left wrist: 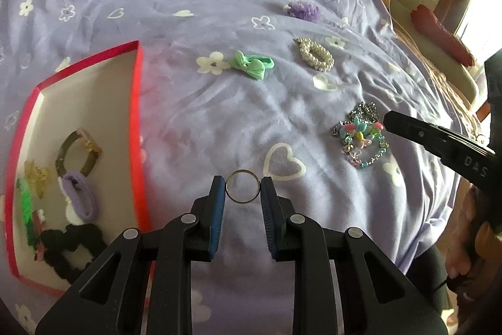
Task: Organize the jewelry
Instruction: 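Grasp the gold ring with the left tool while the right tool grasps the pastel beaded bracelet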
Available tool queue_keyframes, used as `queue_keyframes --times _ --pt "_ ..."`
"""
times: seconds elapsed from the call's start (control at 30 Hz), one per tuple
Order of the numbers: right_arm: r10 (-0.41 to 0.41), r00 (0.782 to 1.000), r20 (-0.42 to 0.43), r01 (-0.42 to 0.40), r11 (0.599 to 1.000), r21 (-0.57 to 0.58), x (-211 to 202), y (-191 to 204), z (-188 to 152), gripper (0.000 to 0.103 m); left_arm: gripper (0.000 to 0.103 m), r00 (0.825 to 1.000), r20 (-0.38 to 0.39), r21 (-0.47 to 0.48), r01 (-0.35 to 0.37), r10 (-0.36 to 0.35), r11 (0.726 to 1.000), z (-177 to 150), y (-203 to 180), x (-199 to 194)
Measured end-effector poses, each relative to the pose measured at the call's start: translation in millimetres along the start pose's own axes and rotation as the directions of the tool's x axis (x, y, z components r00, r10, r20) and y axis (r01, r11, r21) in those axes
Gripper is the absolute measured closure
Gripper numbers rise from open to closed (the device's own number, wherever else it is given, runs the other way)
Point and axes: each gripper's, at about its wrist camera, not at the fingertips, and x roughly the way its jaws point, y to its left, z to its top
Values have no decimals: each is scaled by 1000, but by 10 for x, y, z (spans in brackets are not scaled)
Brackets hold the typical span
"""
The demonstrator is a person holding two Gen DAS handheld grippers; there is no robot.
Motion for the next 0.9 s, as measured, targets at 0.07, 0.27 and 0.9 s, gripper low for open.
queue_keyframes --times 0.07,0.27,0.9 --pt "6 1000 -11 -6 1000 21 18 -25 -11 96 82 1000 5 -8 -3 3 1000 -16 31 -47" --pt "-62 996 -66 62 998 -4 178 -69 -95 64 82 1000 16 -40 3 -2 999 -83 120 -153" --pt "-31 999 -12 31 999 -16 116 48 -77 98 82 998 56 -69 0 4 998 -131 261 -398"
